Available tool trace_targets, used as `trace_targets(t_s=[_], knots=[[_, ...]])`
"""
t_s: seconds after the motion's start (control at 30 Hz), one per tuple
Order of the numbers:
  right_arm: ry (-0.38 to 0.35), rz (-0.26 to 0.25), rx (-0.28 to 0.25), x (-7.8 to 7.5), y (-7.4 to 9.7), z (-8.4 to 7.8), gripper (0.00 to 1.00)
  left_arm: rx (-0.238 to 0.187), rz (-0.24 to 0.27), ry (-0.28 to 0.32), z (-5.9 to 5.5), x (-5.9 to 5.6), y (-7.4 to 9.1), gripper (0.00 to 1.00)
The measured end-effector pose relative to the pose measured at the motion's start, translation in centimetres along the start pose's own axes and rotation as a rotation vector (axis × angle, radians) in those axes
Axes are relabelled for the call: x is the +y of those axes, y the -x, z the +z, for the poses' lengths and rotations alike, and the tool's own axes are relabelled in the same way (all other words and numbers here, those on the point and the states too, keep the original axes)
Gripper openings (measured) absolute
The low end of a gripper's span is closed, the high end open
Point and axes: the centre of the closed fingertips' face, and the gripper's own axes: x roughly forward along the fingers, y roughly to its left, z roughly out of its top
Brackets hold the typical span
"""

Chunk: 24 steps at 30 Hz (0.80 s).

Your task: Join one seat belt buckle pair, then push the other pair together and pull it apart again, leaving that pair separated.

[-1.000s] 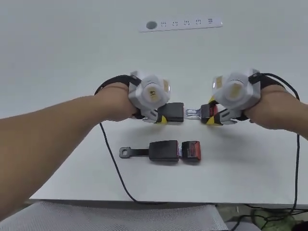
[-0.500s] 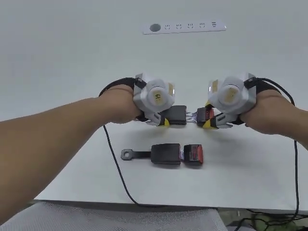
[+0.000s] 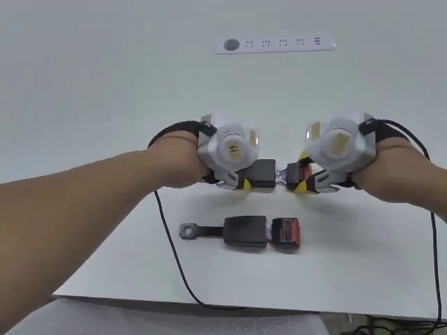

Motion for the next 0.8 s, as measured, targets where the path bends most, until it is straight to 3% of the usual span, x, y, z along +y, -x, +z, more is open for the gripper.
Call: trace_targets(t_s=[0.2, 0.8], knots=[[0.009, 0.006, 0.013, -0.09, -0.72, -0.06, 0.27, -0.003, -0.007, -0.004, 0.05, -0.07, -0.04, 0.31], [-0.001, 0.004, 0.012, 0.29, -0.63, 0.40, 0.28, -0.016, -0.008, 0.002, 0.02, 0.04, 0.00, 0.31]])
